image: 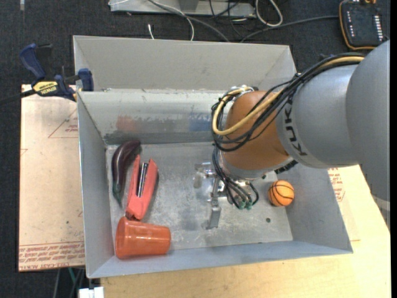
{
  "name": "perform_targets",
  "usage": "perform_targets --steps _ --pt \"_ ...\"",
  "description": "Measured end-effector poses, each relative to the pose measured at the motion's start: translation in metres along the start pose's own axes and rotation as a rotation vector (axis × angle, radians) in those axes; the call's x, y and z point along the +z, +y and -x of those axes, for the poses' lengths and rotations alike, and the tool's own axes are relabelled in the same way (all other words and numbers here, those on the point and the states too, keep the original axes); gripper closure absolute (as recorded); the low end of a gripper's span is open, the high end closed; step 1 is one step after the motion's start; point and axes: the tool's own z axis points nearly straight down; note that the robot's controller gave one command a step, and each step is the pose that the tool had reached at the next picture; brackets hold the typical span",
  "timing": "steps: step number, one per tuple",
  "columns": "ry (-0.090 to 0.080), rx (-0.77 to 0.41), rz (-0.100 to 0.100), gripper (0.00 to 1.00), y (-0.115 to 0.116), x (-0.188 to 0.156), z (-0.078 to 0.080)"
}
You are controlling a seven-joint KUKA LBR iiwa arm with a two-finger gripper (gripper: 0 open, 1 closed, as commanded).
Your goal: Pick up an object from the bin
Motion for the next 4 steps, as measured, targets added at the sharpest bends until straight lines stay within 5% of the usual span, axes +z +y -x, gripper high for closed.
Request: perform_targets --steps 1,2,3,4 --pt "-0.005 -0.011 0.001 0.0 -0.002 0.002 0.034" --pt "-0.009 -0.329 0.0 0.0 -0.018 -0.078 0.069" --pt "-0.003 -0.062 0.002 0.0 -0.038 0.019 0.086" --pt "-0.006 -0.119 0.0 0.0 -0.032 0.008 0.086"
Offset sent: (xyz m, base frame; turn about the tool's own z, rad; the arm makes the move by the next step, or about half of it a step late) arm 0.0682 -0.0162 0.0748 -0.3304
